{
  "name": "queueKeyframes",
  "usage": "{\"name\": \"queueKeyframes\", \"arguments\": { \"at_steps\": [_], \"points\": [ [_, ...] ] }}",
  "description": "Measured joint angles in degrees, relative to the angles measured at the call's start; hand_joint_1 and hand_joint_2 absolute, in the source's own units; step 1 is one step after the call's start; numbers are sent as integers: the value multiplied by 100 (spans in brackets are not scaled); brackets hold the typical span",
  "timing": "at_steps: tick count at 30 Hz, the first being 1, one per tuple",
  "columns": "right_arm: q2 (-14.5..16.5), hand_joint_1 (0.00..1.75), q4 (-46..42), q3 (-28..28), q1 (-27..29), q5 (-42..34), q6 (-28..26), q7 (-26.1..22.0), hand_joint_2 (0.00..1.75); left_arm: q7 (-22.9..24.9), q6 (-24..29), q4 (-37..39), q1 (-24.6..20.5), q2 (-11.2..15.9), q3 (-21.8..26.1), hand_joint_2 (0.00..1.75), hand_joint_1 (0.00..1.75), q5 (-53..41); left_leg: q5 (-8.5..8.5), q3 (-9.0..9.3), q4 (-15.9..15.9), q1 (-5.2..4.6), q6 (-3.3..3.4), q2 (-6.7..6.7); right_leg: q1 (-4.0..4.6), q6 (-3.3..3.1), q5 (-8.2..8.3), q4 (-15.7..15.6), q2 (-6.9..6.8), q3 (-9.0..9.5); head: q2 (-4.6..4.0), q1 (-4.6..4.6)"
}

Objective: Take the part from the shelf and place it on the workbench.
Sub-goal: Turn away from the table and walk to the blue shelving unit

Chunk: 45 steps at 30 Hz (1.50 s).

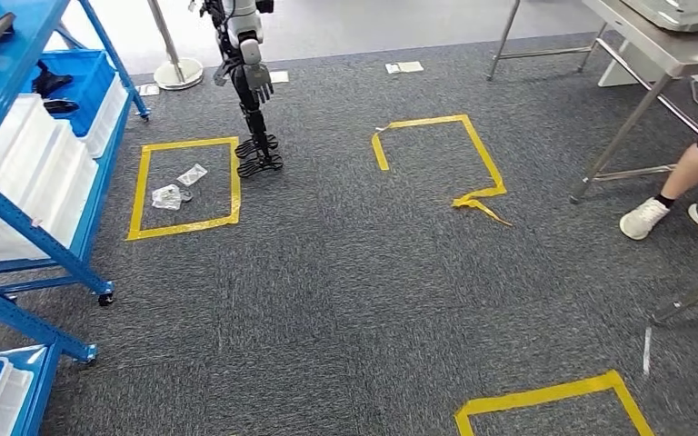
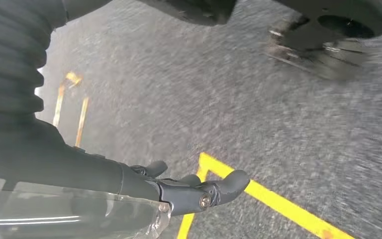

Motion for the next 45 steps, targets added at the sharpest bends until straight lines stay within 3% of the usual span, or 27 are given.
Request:
{"name": "queueKeyframes", "arguments": {
  "at_steps": [2, 5, 7, 9, 11, 13, 16, 18, 20, 21, 22, 23, 25, 26, 27, 28, 30, 31, 32, 34, 36, 38, 40, 42, 43, 44, 45],
  "points": [
    [-2, 0, 2, 7, 15, 10, 9, 2, 175, 5, 0, 0, -2, 2, 1, 0, 0, -2, 0, -48, 34, -10, -76, -134, -31, -15, 164, -434, 179, 164, 0, 4],
    [8, 0, 2, 14, 11, 17, 22, -3, 175, 16, 1, 0, 38, 7, 7, 0, 0, -2, 27, -106, 27, 14, -180, -240, -20, -151, 206, -471, 41, 193, 0, -4],
    [11, 0, 2, 16, 5, 25, 33, -7, 175, 24, 1, 0, 46, 10, 10, 0, 0, -2, -148, -236, 288, 11, -224, 29, -33, -242, 227, -492, -97, 196, 0, -34],
    [12, 0, 2, 19, 15, 31, 42, -10, 175, 28, 1, 0, 26, 8, 10, 0, 0, -3, -534, -575, 1005, 3, -255, 396, -5, -315, 219, -495, -264, 197, 0, -68],
    [7, 0, 4, 20, 25, 35, 49, -10, 175, 32, 1, 1, 22, 2, 10, 0, 0, -3, -777, -894, 1664, 17, -275, 515, 27, -347, 210, -494, -439, 191, 0, -74],
    [3, 0, 6, 20, 24, 38, 52, -9, 175, 37, 1, 2, 32, -3, 10, 0, 0, -2, -788, -980, 1839, 27, -279, 536, 38, -352, 206, -494, -528, 187, 0, -74],
    [4, 0, 6, 20, 22, 39, 54, -9, 175, 39, 1, 2, 36, -3, 10, 0, 0, -2, -760, -967, 1814, 30, -278, 540, 39, -353, 205, -494, -546, 188, 0, -73],
    [10, 0, 5, 21, 8, 44, 58, -9, 175, 43, 2, 2, 38, -2, 10, 0, 0, -2, -444, -606, 1167, 27, -251, 652, 41, -350, 191, -494, -643, 208, 0, -75],
    [22, 0, 4, 33, -24, 55, 71, -7, 175, 45, 9, 1, 20, 1, 13, 0, 0, 4, -122, -152, 303, -30, -160, 821, 82, -291, 152, -500, -862, 259, 0, -69],
    [27, 0, 2, 42, -40, 60, 77, -3, 175, 45, 13, 1, 15, 0, 17, 0, 0, 9, -81, -60, 120, -39, -103, 835, 101, -244, 123, -489, -928, 273, 0, -67],
    [31, 0, 0, 51, -55, 63, 83, 0, 175, 45, 17, 1, 12, -1, 22, 0, 0, 17, -65, -18, 18, -45, -45, 795, 116, -202, 68, -432, -903, 267, 0, -54],
    [35, 0, -2, 58, -64, 63, 86, 3, 175, 45, 19, 1, 16, -1, 27, 0, 0, 26, -37, -6, -14, -29, 0, 705, 108, -188, -23, -278, -777, 210, 0, -43],
    [28, 0, -3, 62, -54, 62, 88, 6, 175, 45, 19, 0, -1, -11, 32, 0, 0, 38, -2, -4, -39, -7, 47, 547, 88, -212, -326, 391, -405, -99, 0, -13],
    [25, 0, -3, 62, -49, 56, 89, 8, 175, 45, 19, 0, -7, -17, 33, 0, 0, 39, 5, -14, -37, -7, 56, 456, 81, -219, -470, 784, -306, -292, 0, -4],
    [19, 0, -3, 62, -53, 54, 90, 10, 175, 45, 18, 0, -3, -23, 35, 0, 0, 40, 8, -19, -34, -7, 59, 368, 74, -206, -548, 1068, -268, -439, 0, -3],
    [16, 0, -3, 62, -60, 50, 91, 12, 175, 47, 18, 0, 6, -27, 39, 0, 0, 40, 10, -19, -30, -6, 56, 283, 66, -169, -529, 1142, -255, -489, 0, -2],
    [7, 0, -2, 63, -66, 48, 91, 13, 175, 56, 17, 1, 20, -34, 46, 0, 0, 40, 12, -10, -17, 8, 37, 106, 32, -49, -235, 623, -188, -270, 0, -1],
    [2, 0, -2, 63, -57, 45, 91, 13, 175, 58, 15, 1, 20, -37, 49, 0, 0, 40, 11, -16, -3, 14, 13, 18, -2, 7, -59, 197, -55, -92, 0, 8],
    [-2, 0, -1, 63, -50, 40, 91, 13, 175, 51, 13, 1, 17, -39, 51, 0, 0, 44, 6, -31, 19, 10, -19, -62, -23, 22, 76, -153, 64, 49, 0, 13],
    [2, 0, 0, 63, -49, 32, 89, 10, 175, 9, 10, 0, 21, -40, 55, 0, 0, 56, 12, -78, 40, 0, -96, -177, -32, -41, 171, -449, 196, 167, 0, 13],
    [16, 0, 0, 63, -54, 25, 82, 4, 175, -34, 9, 0, 38, -38, 59, 0, 0, 67, 38, -117, 27, 14, -167, -257, -23, -147, 196, -455, 76, 185, 0, -1],
    [21, 0, 1, 62, -54, 17, 61, -1, 175, -50, 10, 1, 42, -36, 61, 0, 0, 67, -61, -204, 177, 14, -220, -51, -39, -234, 223, -476, -58, 194, 0, -32],
    [19, 0, 1, 61, -36, -2, 44, -5, 175, -56, 8, 2, 22, -39, 61, 0, 0, 63, -392, -478, 756, 5, -257, 328, -24, -311, 222, -486, -221, 196, 0, -84],
    [11, 0, 3, 61, 0, -43, 24, -9, 175, -63, -9, 2, 10, -43, 61, 0, 0, 48, -686, -822, 1464, 21, -287, 492, 9, -353, 207, -485, -408, 194, 0, -104],
    [6, 0, 3, 60, 15, -70, 6, -15, 175, -67, -23, 2, 17, -45, 61, 0, 0, 31, -700, -891, 1609, 29, -295, 520, 19, -361, 200, -485, -495, 193, 0, -105],
    [2, 0, 4, 57, 25, -99, -15, -26, 175, -69, -41, 2, 27, -46, 60, 0, 0, 12, -616, -851, 1548, 36, -296, 548, 23, -366, 194, -484, -573, 197, 0, -107],
    [2, 0, 4, 50, 31, -130, -38, -41, 175, -72, -64, 2, 34, -46, 58, 0, 0, -14, -455, -697, 1276, 39, -288, 600, 25, -365, 186, -484, -642, 207, 0, -108]
  ]
}}
